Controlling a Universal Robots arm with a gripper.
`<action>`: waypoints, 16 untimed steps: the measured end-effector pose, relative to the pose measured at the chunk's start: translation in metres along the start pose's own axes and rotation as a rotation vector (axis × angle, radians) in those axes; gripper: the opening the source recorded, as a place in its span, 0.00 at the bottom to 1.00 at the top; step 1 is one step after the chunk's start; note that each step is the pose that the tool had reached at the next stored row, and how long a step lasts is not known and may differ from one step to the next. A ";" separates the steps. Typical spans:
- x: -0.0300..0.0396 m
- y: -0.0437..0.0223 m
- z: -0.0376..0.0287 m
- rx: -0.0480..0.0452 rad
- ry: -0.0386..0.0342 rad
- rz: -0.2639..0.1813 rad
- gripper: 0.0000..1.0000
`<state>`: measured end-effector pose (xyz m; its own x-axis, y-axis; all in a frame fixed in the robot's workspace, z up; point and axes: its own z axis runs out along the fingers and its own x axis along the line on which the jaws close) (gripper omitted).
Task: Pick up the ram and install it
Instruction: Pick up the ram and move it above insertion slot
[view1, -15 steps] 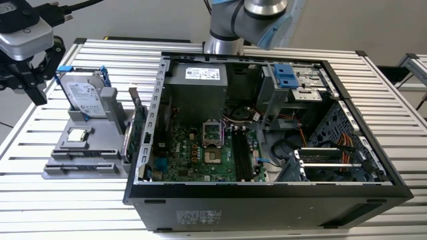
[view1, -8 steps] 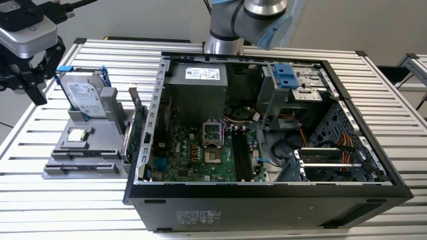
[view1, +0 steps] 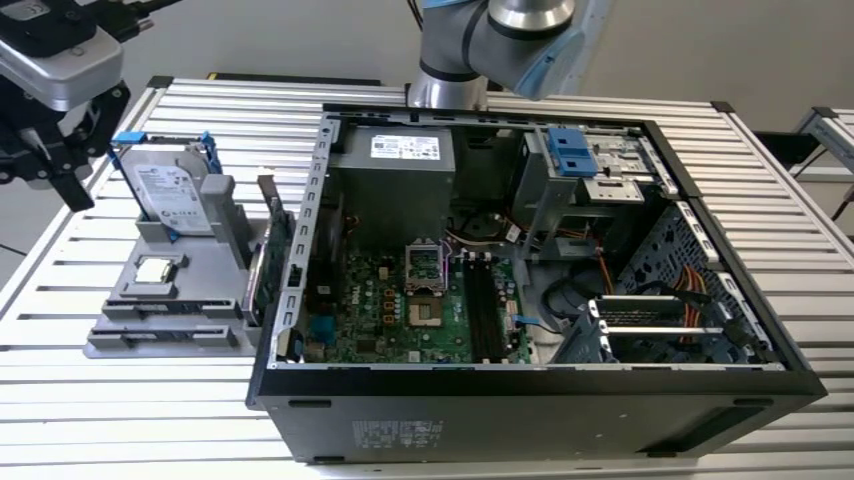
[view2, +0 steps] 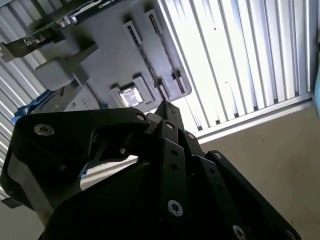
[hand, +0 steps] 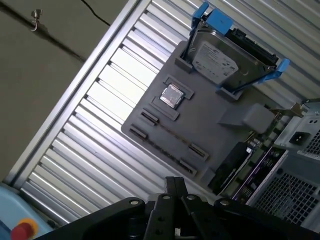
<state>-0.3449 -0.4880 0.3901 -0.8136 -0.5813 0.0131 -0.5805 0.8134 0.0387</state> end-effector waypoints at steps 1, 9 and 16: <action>0.0000 0.0000 0.0000 0.0001 0.0004 -0.010 0.00; 0.0000 0.0000 0.0000 0.0012 0.0035 -0.090 0.00; 0.0000 0.0000 0.0000 0.0019 0.0057 -0.147 0.00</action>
<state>-0.3450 -0.4880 0.3901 -0.7198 -0.6940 0.0131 -0.6932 0.7197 0.0387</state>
